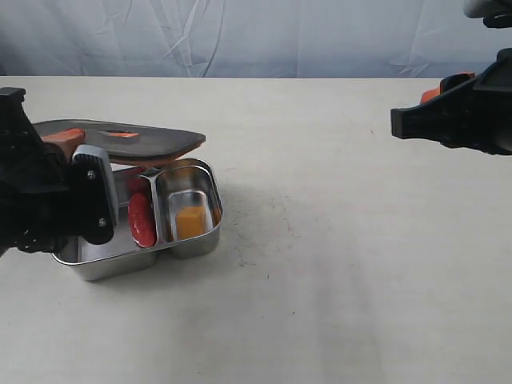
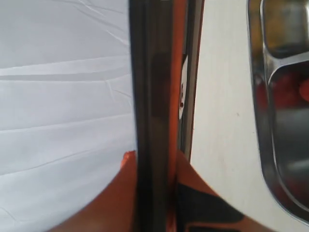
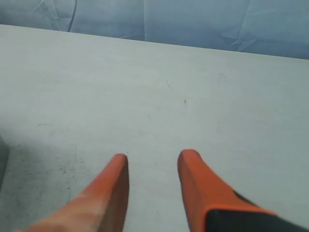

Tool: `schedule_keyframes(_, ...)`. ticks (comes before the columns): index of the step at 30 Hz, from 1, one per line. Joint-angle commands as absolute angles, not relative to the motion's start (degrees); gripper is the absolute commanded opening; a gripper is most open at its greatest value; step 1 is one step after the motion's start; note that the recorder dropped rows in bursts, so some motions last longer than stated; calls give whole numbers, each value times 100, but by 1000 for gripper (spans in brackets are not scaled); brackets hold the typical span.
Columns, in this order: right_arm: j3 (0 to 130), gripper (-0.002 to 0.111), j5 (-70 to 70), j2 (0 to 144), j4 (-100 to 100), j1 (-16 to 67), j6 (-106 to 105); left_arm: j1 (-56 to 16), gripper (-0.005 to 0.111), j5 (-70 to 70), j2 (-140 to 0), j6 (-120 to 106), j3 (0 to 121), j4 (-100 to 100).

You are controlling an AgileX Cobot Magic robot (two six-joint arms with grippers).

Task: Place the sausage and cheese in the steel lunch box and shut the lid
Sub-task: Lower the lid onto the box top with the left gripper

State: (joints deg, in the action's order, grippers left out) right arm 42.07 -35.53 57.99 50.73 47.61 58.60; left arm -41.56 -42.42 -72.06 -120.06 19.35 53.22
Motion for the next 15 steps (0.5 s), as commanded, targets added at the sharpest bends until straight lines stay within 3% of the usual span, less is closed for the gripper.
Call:
schedule_keyframes(1,4208,37,-3565,5750,5059,4749,5842,-4191,0,-4391,-7612,-12200,1916,5221)
schedule_keyframes(15,4208,37,-3576,5750,4938,4749,5697,-4525,0,-4779,-8383,-12142,1916,5290)
